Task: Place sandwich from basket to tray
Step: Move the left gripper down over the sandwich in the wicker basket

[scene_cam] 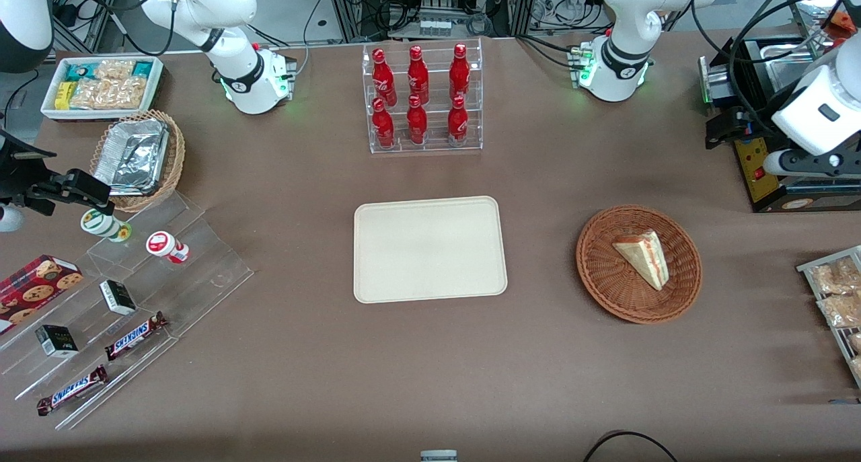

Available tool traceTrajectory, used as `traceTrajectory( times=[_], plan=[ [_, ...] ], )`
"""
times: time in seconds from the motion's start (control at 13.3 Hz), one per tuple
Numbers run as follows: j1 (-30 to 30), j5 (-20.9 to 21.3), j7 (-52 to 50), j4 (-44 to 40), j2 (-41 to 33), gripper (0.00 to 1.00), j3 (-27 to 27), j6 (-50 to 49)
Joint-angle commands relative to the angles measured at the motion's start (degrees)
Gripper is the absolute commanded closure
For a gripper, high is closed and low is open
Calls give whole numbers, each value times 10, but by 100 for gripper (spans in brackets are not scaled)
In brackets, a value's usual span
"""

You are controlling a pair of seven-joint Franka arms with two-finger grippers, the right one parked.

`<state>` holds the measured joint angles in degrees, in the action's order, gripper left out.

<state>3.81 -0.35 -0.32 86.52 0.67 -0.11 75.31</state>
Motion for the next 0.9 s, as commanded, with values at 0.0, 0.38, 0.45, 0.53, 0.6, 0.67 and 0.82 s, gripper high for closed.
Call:
traceTrajectory(
  times=[0.0, 0.38, 0.45, 0.53, 0.6, 0.67, 0.82],
  plan=[
    [11, -2, 7, -12, 0, 0, 10, -10],
    [1, -4, 6, 41, 4, 0, 10, 30],
    [2, -4, 6, 79, -4, 0, 10, 61],
    [2, -4, 6, 118, -14, 0, 10, 94],
    [1, -4, 6, 152, -15, 0, 10, 121],
    [1, -3, 6, 180, -14, 0, 10, 145],
    [1, -3, 6, 239, -15, 0, 10, 219]
  ],
)
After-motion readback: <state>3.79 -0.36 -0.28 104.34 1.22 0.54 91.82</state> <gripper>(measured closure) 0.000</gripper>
